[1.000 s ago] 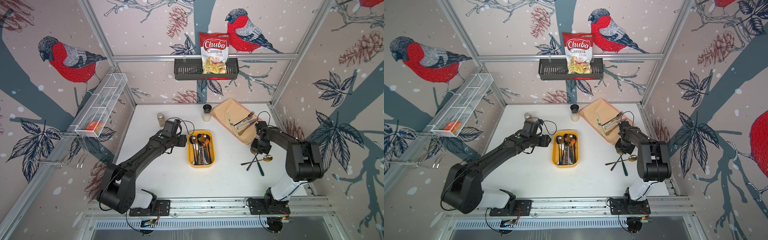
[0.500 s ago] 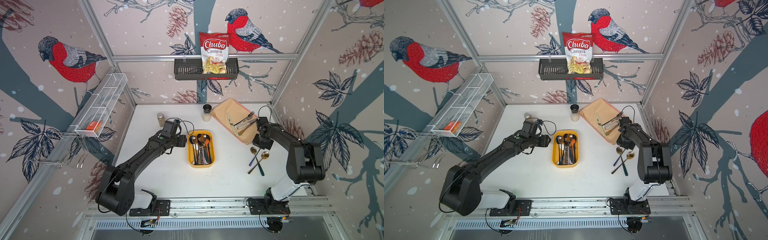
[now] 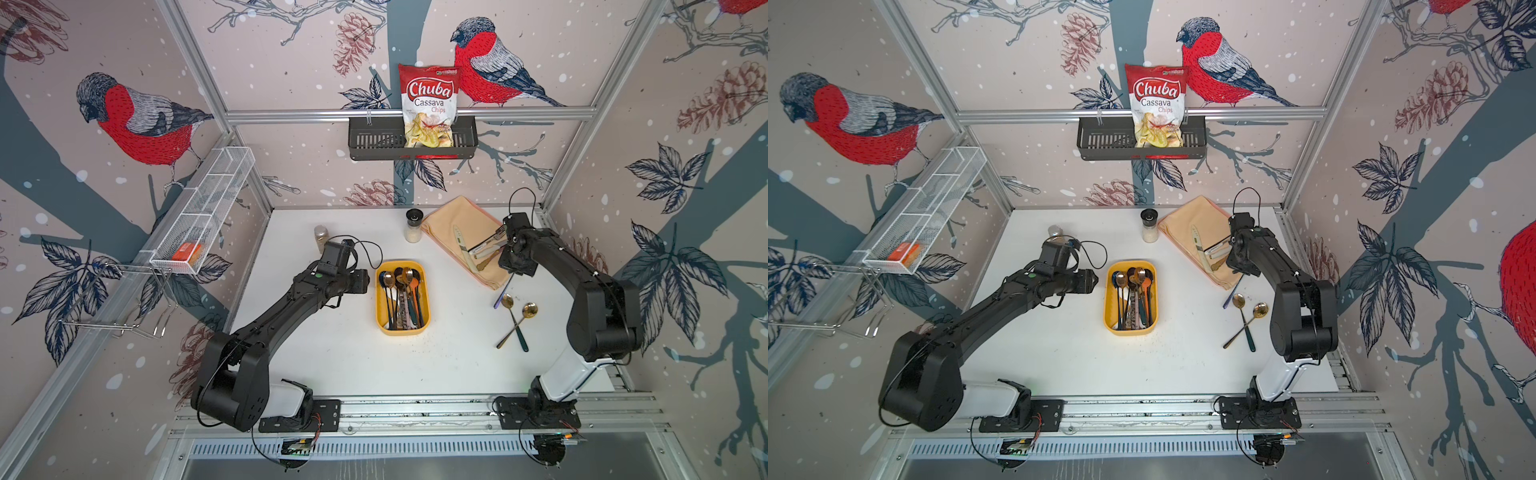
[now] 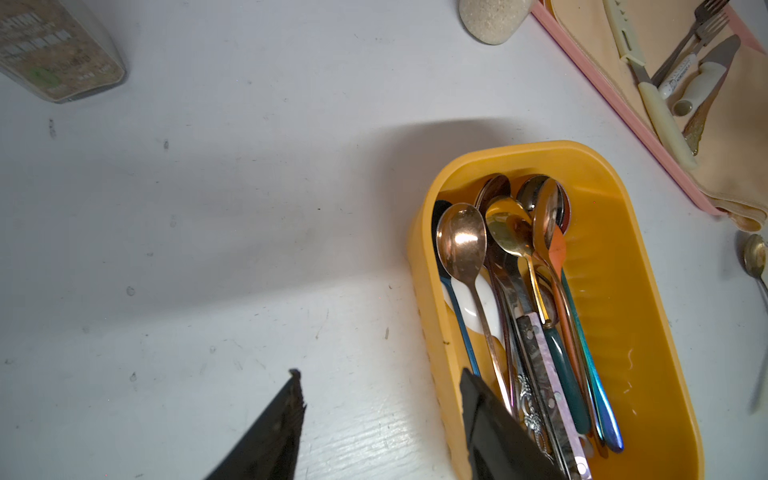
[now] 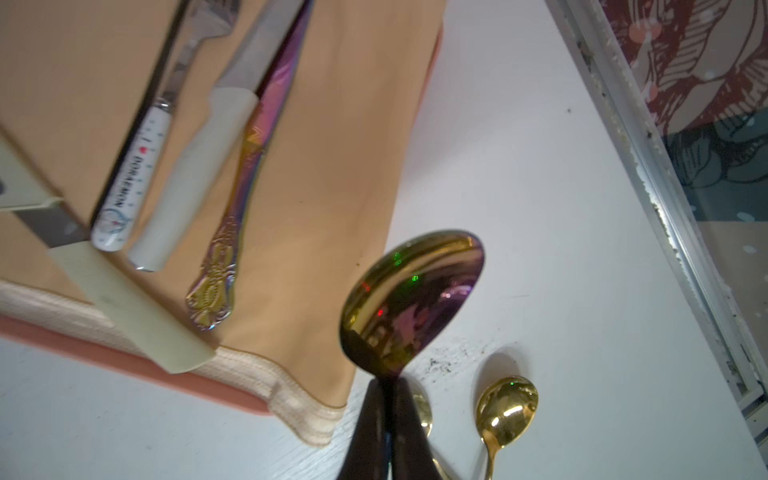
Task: Put the spoon into the storage box
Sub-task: Place the spoon in the storage box.
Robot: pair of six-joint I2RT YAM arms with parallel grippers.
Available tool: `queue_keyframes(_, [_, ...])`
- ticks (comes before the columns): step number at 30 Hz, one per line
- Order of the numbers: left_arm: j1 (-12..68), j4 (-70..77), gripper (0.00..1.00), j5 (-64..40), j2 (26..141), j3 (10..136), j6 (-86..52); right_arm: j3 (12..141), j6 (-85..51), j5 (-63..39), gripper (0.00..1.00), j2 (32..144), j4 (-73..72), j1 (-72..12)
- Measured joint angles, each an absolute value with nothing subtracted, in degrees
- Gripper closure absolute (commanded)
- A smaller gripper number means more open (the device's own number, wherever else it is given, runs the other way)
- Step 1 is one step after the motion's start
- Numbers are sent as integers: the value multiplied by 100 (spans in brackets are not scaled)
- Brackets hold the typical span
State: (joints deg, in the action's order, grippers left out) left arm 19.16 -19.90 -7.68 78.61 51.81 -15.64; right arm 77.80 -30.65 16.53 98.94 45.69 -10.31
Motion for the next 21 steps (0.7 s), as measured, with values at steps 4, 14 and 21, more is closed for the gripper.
queue_keyframes(4, [1798,-1990,38,-888,7891,5177,-1614,8541,-2963,1614,100,10213,4875,-1590])
queue_keyframes(14, [1632,-2010,38,-897,7843,5052,-1673,10947,-2834,1190,100,11631,5717,-3146])
queue_keyframes(21, [1594,-2040,38,-893,7837,5037,-1752,11922,-2821,941,100,12464,6062,-3905])
